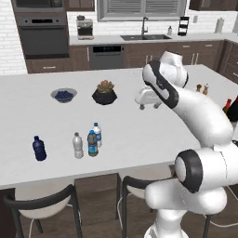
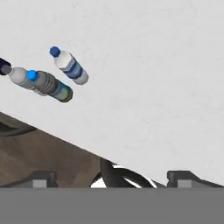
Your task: Move the plastic bottles in the middle to the plastics group, and the glass bottles in the middle to the glass group.
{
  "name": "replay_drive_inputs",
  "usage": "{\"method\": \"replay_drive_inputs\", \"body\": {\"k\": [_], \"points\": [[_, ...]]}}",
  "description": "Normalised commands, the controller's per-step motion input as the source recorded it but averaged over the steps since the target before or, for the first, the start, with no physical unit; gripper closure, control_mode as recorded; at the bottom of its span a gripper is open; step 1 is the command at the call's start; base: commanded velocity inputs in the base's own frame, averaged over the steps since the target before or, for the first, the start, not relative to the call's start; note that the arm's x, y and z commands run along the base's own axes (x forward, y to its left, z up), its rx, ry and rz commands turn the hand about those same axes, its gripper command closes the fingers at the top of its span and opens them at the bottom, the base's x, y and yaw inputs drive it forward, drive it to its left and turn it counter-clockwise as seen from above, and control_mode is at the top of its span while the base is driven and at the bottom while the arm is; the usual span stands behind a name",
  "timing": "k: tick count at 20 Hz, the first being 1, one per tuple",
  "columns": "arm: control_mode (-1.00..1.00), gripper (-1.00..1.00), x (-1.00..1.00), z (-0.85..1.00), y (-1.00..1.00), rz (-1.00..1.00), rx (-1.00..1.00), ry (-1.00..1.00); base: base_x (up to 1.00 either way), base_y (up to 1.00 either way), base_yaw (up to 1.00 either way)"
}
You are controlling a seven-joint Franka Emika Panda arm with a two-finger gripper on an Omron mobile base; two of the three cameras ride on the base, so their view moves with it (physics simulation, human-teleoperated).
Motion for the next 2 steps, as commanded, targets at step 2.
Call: {"method": "replay_drive_inputs", "body": {"k": [2], "points": [[-1.0,-1.0,-0.65,0.06,-0.5,-0.43,-0.18,0.01,0.0,0.0,0.0]]}}
